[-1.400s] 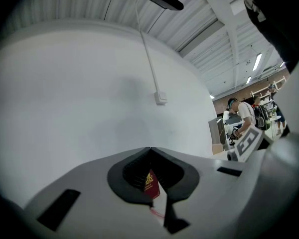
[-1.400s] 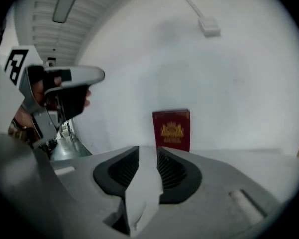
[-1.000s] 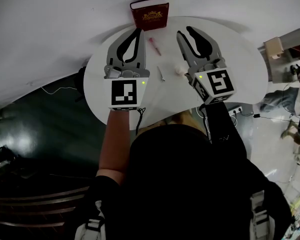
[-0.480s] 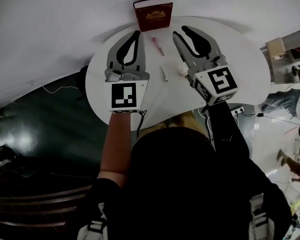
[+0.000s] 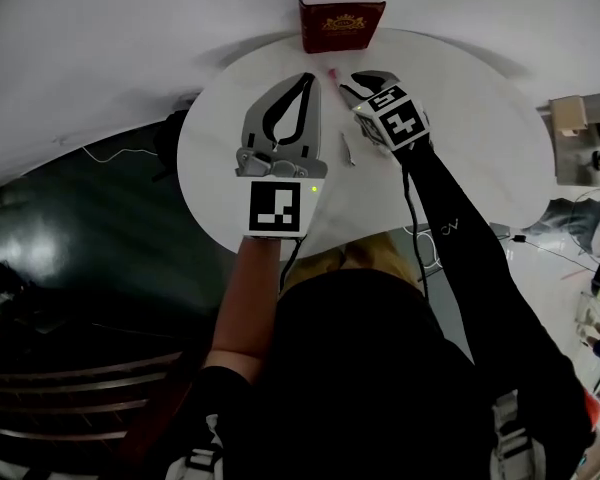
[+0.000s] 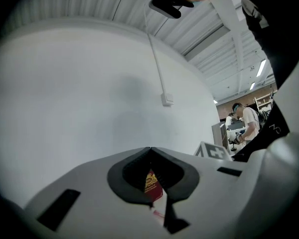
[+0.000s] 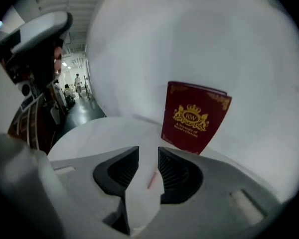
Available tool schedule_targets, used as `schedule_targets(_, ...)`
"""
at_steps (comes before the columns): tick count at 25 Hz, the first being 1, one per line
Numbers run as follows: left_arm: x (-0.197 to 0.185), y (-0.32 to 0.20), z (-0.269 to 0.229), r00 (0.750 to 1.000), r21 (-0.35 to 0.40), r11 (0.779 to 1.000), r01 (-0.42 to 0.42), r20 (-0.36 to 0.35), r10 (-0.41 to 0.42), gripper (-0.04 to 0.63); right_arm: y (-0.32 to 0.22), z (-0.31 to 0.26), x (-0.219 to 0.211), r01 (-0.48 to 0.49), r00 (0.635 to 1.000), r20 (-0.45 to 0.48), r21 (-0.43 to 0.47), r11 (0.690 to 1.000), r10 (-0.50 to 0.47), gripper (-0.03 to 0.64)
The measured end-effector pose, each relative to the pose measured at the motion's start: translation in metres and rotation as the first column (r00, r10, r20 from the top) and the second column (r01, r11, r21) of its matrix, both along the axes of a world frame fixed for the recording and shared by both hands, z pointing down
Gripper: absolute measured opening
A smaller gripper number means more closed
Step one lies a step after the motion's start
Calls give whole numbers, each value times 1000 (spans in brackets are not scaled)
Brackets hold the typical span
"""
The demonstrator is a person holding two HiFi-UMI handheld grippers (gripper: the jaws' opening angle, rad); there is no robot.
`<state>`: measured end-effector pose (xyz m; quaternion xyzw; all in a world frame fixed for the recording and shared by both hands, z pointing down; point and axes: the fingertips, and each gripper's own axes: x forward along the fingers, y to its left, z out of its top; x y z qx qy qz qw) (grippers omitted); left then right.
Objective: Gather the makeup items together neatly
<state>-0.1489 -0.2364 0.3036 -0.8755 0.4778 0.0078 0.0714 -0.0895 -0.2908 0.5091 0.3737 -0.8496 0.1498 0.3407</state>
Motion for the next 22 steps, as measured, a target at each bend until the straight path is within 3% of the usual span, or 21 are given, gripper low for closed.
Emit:
schedule_targets(1, -3, -3, 4, 1000, -15, 1000, 7, -9, -7, 8, -4, 15, -2, 6, 1000, -20, -27, 1000, -7, 106)
schedule_targets(4, -11, -9, 16, 996, -19, 1000, 3, 90, -1, 8, -14, 59, -4, 6, 998, -63, -123, 992, -14, 106)
schedule_targets(8, -26, -21, 26, 999, -72, 996, 46, -5, -47, 8, -27, 104, 1, -35, 993, -121, -220, 975, 8, 106)
schedule_targets(14, -37, -34, 49, 998, -123, 990, 67, 5, -67, 8, -35, 150, 21, -136, 975, -210, -309, 941, 72, 107)
schedule_targets(17, -38, -38, 53, 997, -132, 989, 73, -12, -75, 8, -33, 151, 21, -101, 978, -205, -321, 942, 35, 49)
schedule_targets(19, -34, -39, 53, 998, -116, 991, 64, 25, -61, 8, -33, 148, 21, -91, 983, -182, -318, 944, 34, 49)
schedule_targets(22, -25, -38, 56, 985, -90, 995, 41, 169, -26, 8, -45, 119, 21, -114, 992, -87, -242, 964, 95, 49)
